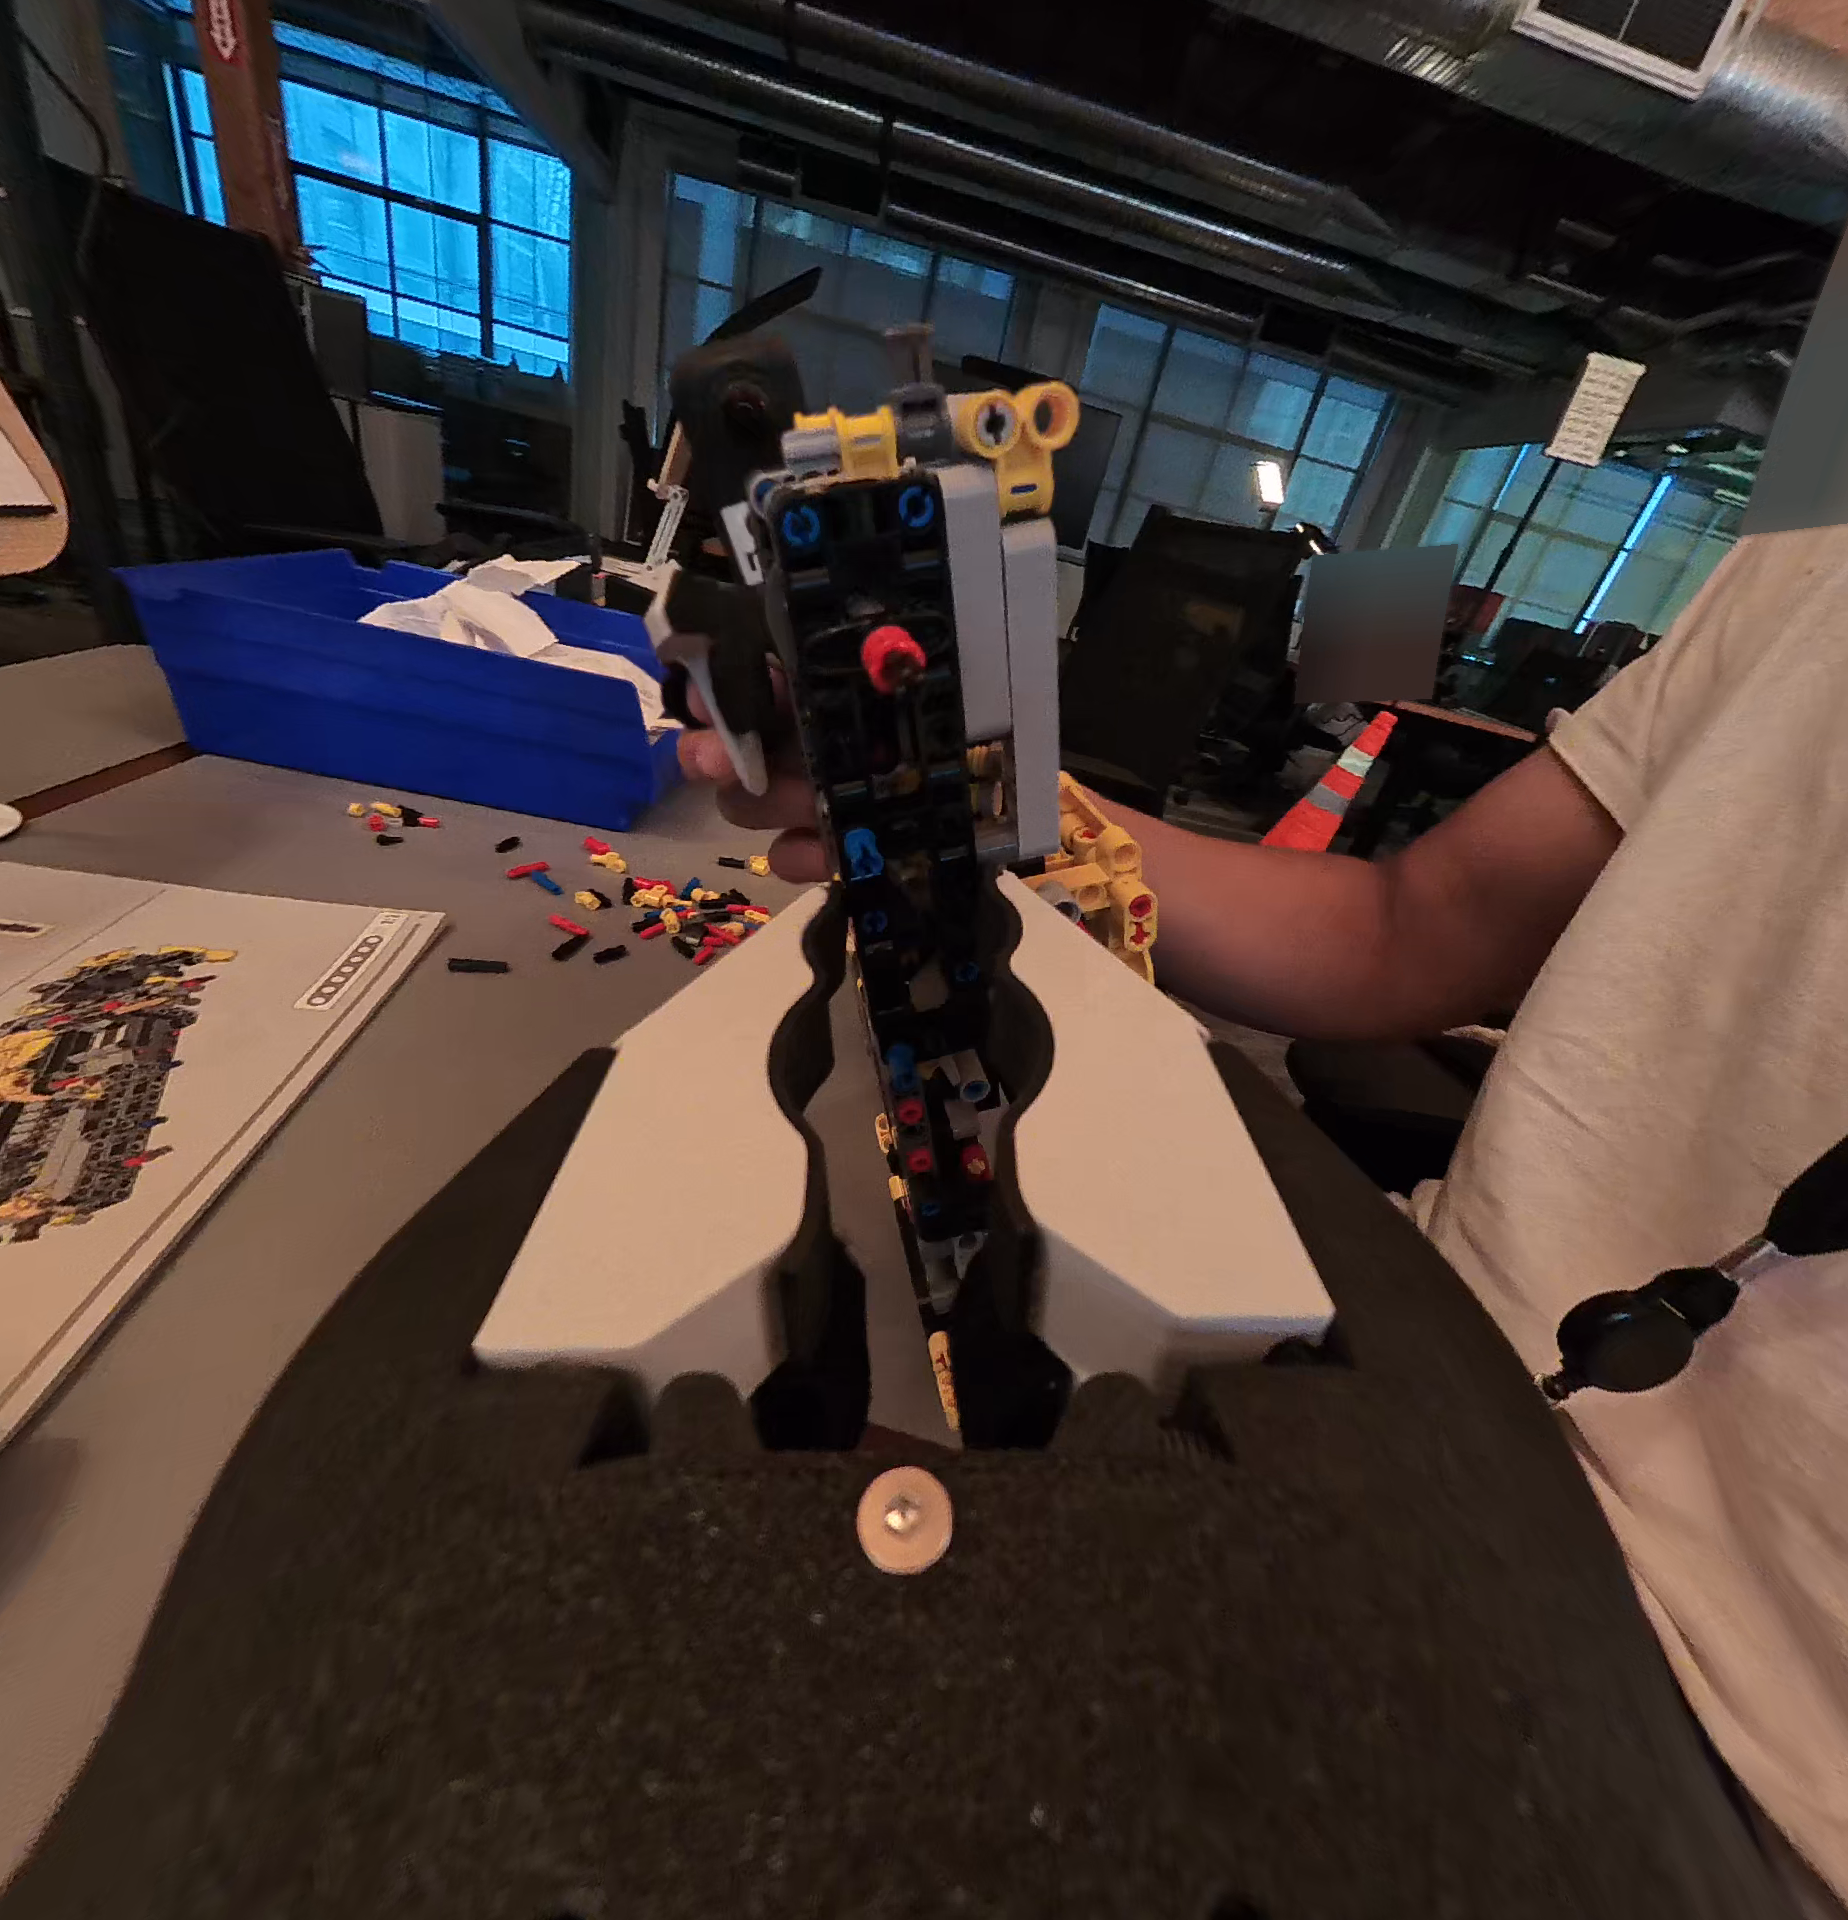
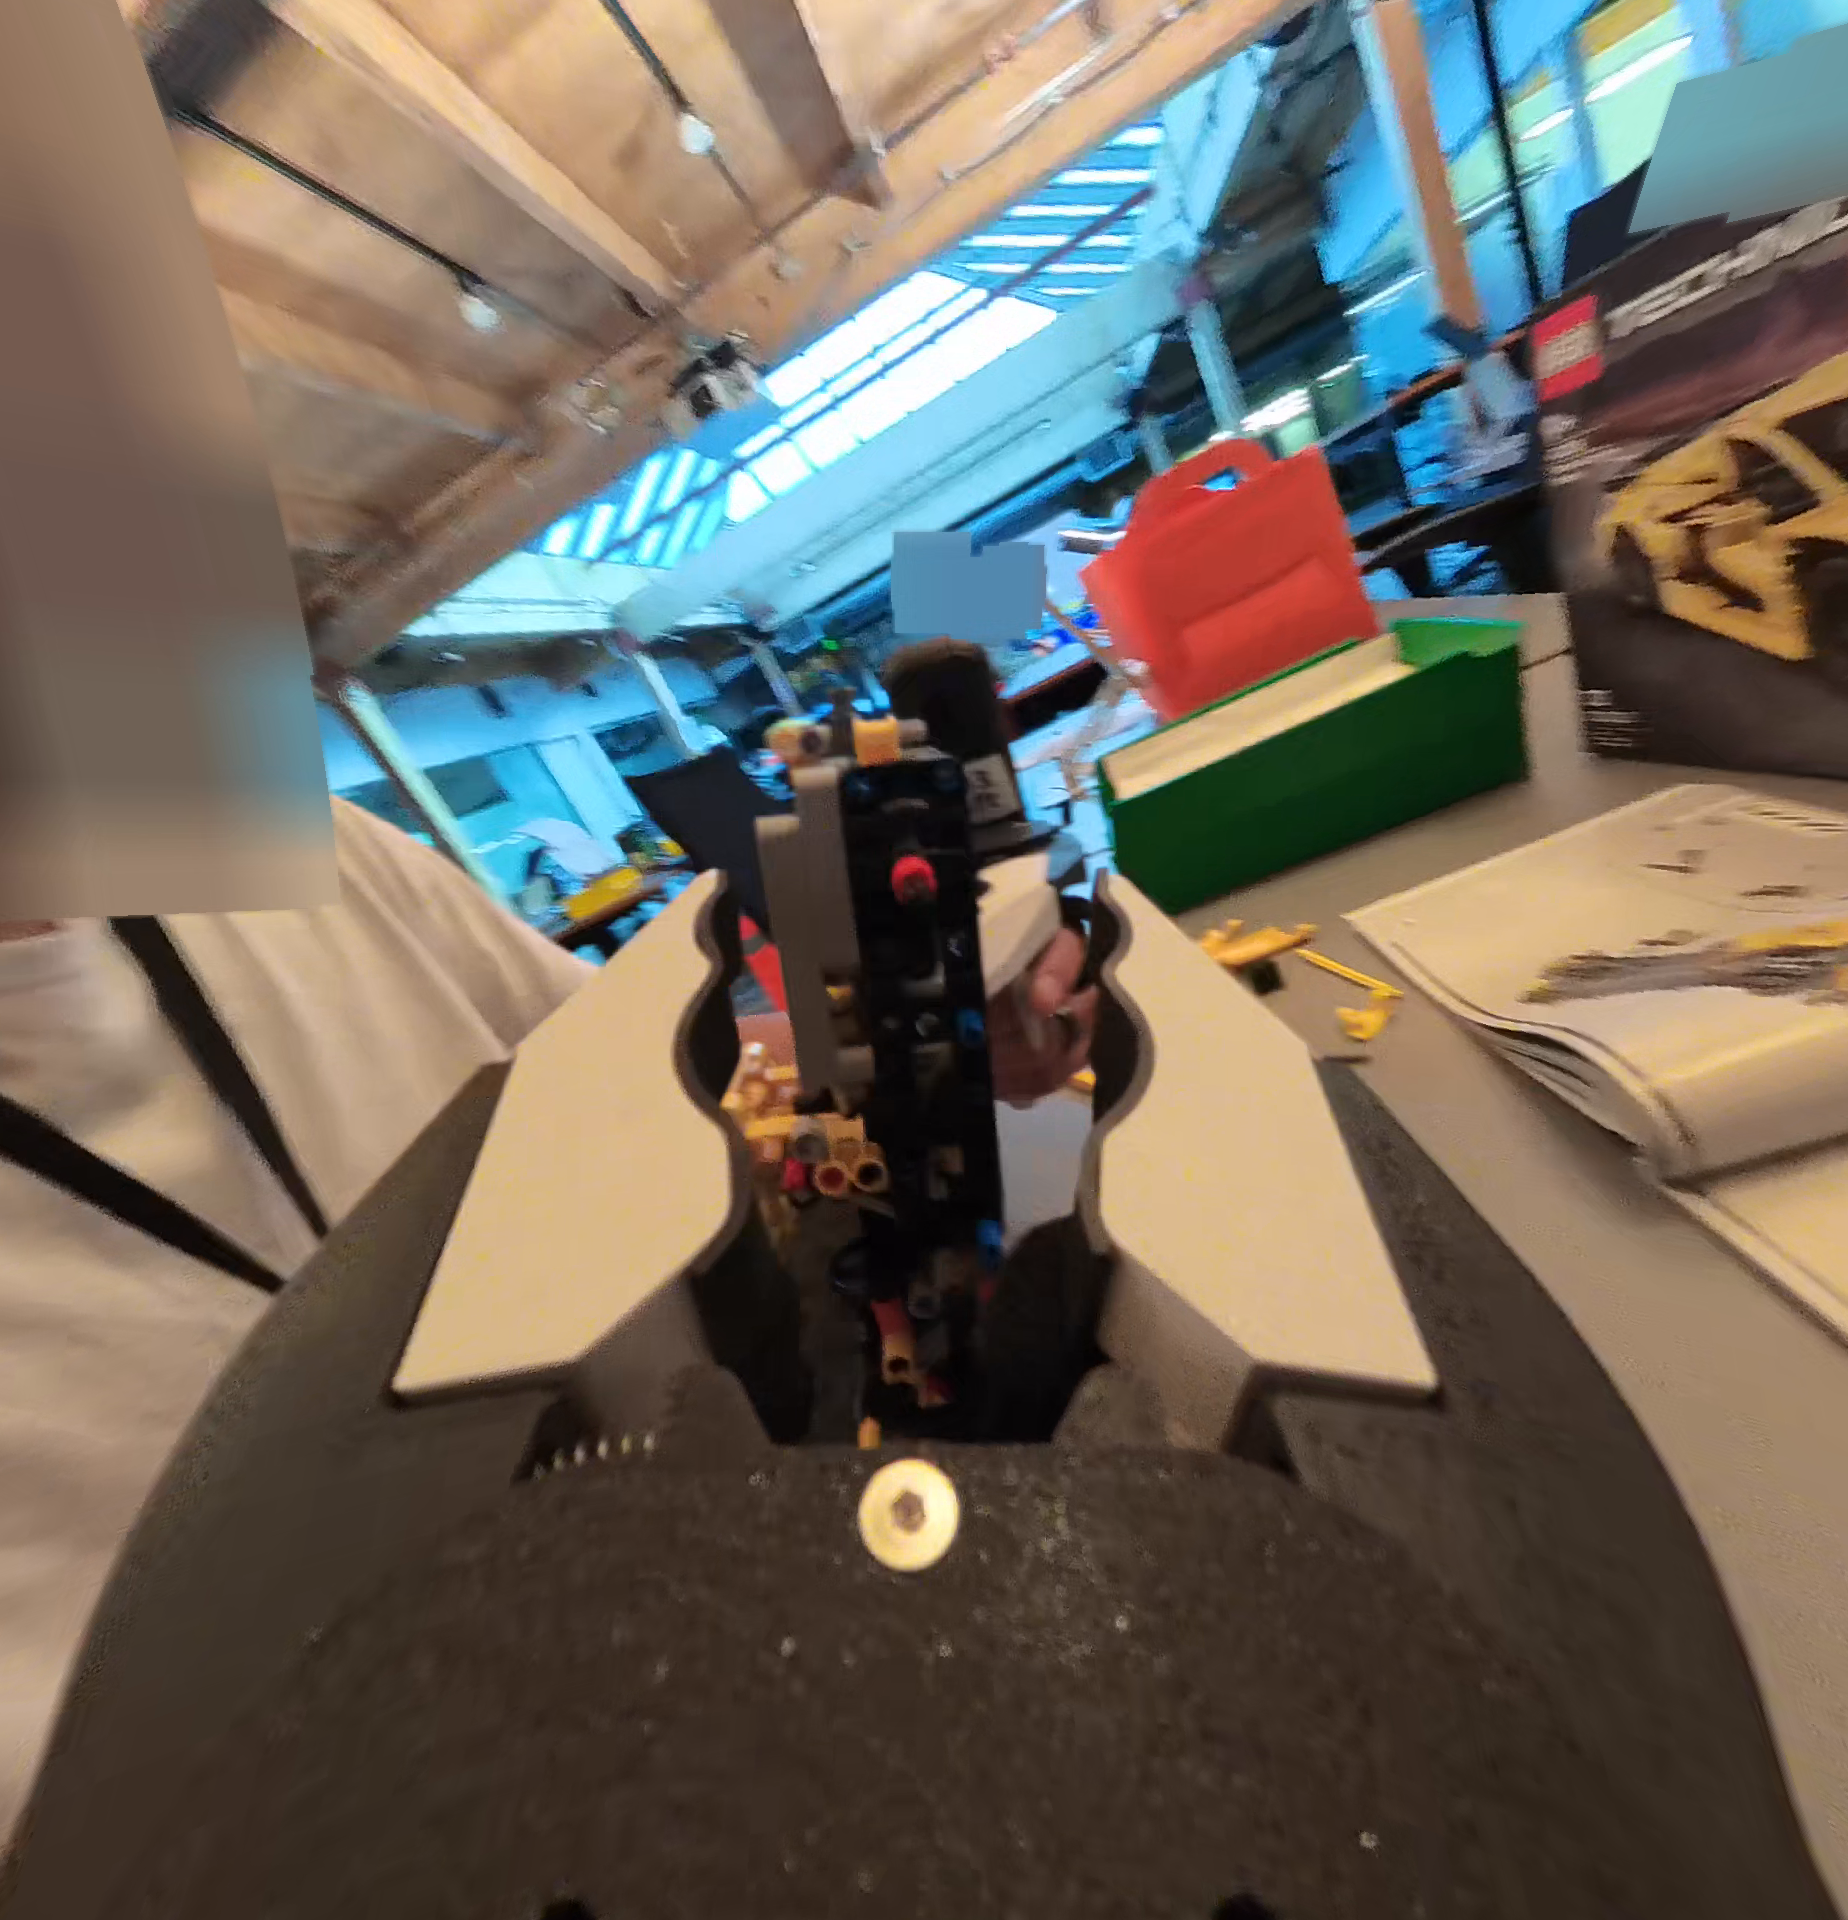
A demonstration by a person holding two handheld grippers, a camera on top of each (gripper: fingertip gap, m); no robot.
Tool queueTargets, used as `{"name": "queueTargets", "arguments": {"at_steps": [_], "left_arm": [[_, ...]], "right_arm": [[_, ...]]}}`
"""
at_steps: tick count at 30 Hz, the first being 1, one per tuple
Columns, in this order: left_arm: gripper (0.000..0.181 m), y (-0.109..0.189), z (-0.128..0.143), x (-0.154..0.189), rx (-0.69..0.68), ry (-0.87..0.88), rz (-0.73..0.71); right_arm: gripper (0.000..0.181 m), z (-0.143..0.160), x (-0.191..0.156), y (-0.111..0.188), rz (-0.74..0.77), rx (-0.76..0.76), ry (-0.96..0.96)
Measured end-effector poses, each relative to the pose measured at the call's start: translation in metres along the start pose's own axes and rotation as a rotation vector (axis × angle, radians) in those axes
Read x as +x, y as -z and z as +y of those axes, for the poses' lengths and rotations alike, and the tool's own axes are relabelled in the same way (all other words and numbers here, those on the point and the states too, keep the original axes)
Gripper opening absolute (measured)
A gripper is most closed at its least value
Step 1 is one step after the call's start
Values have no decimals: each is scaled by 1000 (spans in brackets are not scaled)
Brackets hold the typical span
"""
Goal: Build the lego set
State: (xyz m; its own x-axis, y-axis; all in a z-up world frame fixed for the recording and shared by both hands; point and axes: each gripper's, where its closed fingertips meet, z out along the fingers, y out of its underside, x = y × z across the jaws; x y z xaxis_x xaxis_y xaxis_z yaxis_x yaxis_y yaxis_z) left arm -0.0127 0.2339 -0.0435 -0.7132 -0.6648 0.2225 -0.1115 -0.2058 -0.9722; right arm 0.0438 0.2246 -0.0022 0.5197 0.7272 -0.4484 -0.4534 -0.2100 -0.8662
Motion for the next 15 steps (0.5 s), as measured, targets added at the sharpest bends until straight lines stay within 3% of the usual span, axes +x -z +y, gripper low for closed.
{"name": "queueTargets", "arguments": {"at_steps": [9,15], "left_arm": [[25,0,0,-2,8,6,31],[24,1,0,-3,14,29,50]], "right_arm": [[43,4,-7,-18,-5,-129,64],[43,6,-6,-18,9,-152,78]]}}
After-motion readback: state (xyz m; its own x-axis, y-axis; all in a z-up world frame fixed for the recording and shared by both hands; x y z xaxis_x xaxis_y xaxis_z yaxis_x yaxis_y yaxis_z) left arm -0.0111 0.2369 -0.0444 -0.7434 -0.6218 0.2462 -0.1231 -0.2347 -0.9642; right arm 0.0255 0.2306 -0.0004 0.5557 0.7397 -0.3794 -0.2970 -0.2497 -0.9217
